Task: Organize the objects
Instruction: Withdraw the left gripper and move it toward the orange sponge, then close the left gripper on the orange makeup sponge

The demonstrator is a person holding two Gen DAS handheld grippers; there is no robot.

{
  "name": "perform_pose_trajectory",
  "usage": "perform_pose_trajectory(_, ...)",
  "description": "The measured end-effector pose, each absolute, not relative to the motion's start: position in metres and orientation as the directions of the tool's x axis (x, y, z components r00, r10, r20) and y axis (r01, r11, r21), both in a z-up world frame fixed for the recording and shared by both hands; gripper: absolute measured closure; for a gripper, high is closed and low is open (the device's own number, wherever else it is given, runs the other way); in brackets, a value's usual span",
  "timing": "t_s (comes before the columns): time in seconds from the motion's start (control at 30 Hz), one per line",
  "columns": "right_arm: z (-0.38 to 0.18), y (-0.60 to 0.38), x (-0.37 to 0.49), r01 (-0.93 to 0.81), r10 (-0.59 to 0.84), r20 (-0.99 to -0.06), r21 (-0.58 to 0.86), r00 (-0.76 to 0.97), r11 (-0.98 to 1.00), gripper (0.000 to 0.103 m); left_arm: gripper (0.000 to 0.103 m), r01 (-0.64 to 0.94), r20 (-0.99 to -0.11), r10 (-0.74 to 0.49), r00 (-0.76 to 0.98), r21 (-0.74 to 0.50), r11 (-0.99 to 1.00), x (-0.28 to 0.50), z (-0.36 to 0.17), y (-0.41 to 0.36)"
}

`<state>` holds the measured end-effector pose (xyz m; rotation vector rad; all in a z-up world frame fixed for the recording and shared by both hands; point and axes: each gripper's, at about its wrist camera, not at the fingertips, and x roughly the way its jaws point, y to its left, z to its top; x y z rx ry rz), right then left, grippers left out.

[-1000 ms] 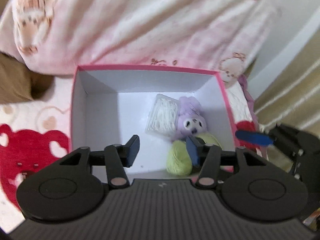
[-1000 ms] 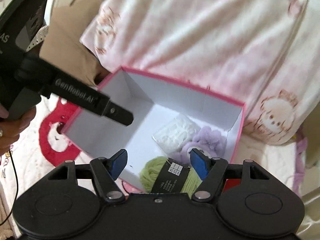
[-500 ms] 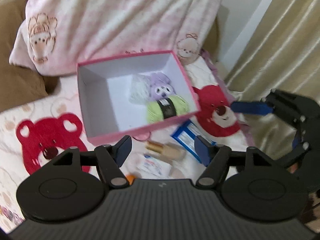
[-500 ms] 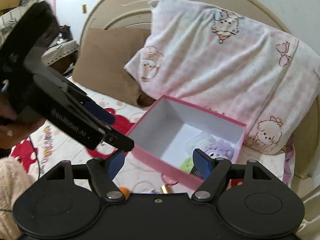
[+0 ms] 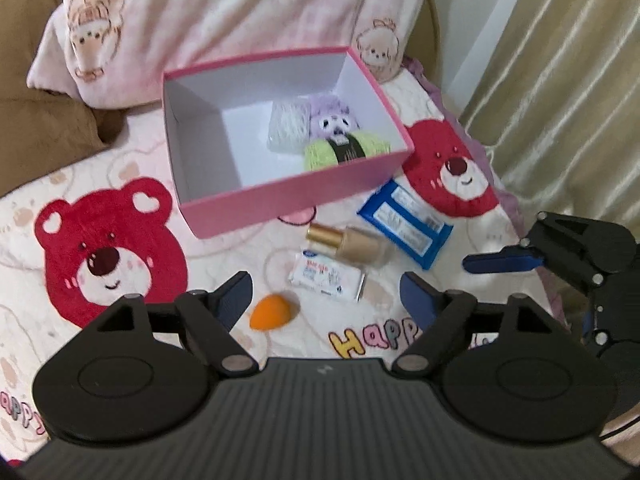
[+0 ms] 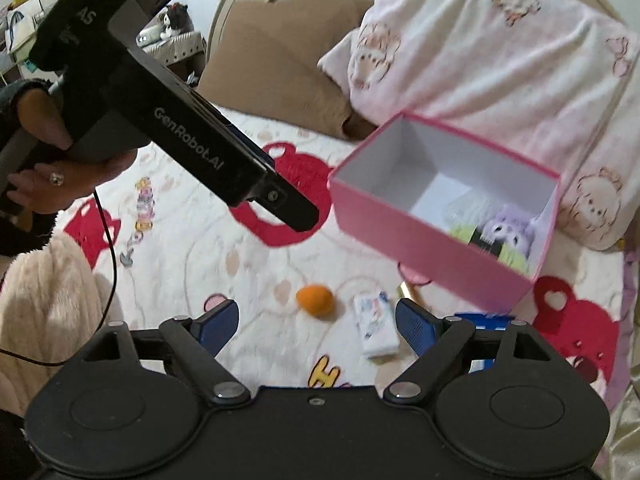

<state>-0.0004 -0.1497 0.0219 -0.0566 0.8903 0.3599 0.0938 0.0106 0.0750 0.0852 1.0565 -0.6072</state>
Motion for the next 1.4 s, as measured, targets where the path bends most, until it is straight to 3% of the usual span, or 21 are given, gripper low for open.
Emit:
perform_pose_trajectory(0.33, -0.027, -0.131, 0.012, -0.319, 0.357, -0.788, 0.216, 0.501, 0.923, 0.015, 0.024, 0.483, -0.808, -0.472, 0.353, -0.275, 0.831, 0.096, 0.019, 0.027)
perform_pose_trajectory(0.6, -0.063, -0.113, 0.024, -0.34, 0.304, -0.797, 0.132, 0.522, 0.931, 0.015, 0.025, 0.477, -0.791, -0.47, 0.392, -0.263, 0.839, 0.092, -0.026, 0.038)
perform_pose_trajectory(1.17, -0.13, -0.08, 0.061, -0.291, 0.13, -0.782, -0.068, 0.609, 0.954, 0.015, 0.028, 0.388, -0.756, -0.527, 0.389, -0.384, 0.838, 0.108, -0.106, 0.059)
perform_pose_trajectory(1.27, -0.139, -0.072, 0.069, -0.304, 0.106, -0.779, -0.113, 0.618, 0.946, 0.02, 0.037, 0.39, -0.742, -0.546, 0.388, -0.405, 0.827, 0.107, -0.115, 0.058)
perform_pose_trajectory(1.33, -0.144, -0.069, 0.075, -0.315, 0.111, -0.786, -0.111, 0.608, 0.943, 0.022, 0.051, 0.398, -0.738, -0.558, 0.38, -0.414, 0.819, 0.107, -0.121, 0.055)
perform_pose_trajectory(1.4, -0.149, -0.066, 0.078, -0.324, 0.11, -0.792, -0.116, 0.601, 0.939, 0.026, 0.053, 0.399, -0.723, -0.566, 0.395, -0.42, 0.815, 0.105, -0.125, 0.053)
